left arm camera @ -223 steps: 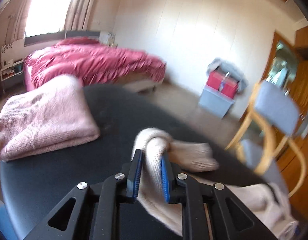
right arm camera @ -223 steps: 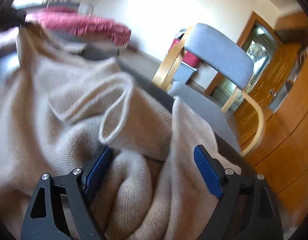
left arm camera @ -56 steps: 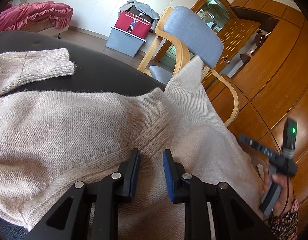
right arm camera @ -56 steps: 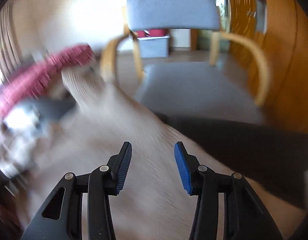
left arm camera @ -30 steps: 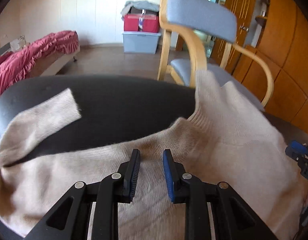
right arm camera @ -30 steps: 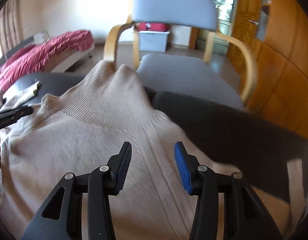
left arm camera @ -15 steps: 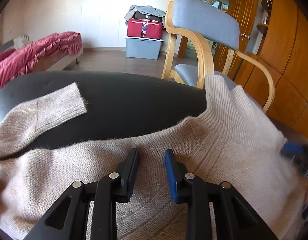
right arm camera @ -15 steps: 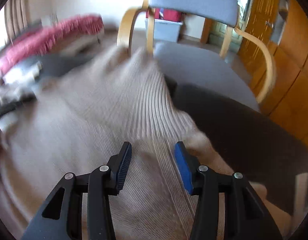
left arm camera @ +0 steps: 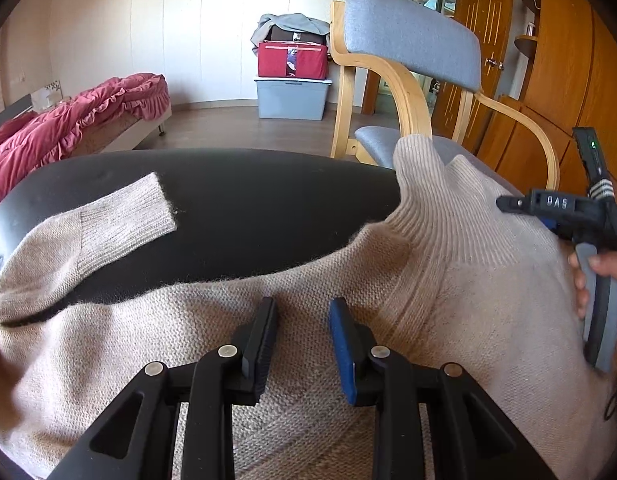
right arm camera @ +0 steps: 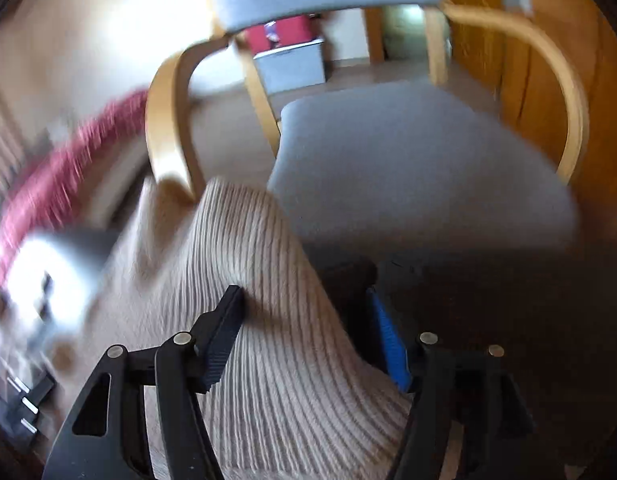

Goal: Fold clothes

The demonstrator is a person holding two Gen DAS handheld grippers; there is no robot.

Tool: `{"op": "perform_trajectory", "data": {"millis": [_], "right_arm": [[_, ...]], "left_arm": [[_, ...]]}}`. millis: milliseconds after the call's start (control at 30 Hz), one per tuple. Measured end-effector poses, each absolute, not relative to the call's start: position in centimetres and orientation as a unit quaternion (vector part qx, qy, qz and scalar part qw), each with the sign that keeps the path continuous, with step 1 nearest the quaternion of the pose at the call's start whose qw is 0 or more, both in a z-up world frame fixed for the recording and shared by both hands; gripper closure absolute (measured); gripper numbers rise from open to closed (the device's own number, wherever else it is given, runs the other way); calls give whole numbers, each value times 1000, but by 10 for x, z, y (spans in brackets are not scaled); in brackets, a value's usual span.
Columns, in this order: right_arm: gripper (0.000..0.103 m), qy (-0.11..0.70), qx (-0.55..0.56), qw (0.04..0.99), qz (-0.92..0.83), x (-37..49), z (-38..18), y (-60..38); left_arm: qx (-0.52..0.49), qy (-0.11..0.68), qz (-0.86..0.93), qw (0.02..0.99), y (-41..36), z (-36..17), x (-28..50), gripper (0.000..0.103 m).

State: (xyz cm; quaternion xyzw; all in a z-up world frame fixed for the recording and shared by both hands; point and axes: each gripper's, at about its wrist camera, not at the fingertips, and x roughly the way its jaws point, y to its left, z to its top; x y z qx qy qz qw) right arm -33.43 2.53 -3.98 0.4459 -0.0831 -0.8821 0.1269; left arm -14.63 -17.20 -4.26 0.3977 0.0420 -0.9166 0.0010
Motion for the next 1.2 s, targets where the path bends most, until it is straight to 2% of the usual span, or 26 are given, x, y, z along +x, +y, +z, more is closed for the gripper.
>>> {"op": "perform_trajectory", "data": {"millis": [67,200,300,467,700,767,967,1033,1200], "right_arm": [[41,-76,440,127,-886,-331,-33,26],[62,-46,402,118,-907,-300,-2,37],[63,-22,405,106,-908,-275,5,53],[73,-13,450,93,-888,-257,-23,97],[74,24,424,8,-905,-249,-16,102],[73,37,396,31,-917,-238,-3,79],[73,31,414,225,-882,-210,5,-22],[73,48,421,244,-872,-211,-5,-50],[72,127,397,194,-888,-207,-26,-80]], "left_arm": [[397,47,-916,-1,-174,-43,-147,76],[397,48,-916,-1,-174,-43,-147,76],[398,47,-916,-1,-173,-42,-147,76],[398,48,-916,-2,-173,-42,-147,76],[395,71,-916,-9,-179,-43,-146,75],[395,81,-915,-12,-181,-43,-146,75],[393,96,-914,-21,-184,-44,-144,74],[392,110,-913,-28,-188,-44,-143,74],[378,163,-910,-47,-203,-43,-137,74]]}}
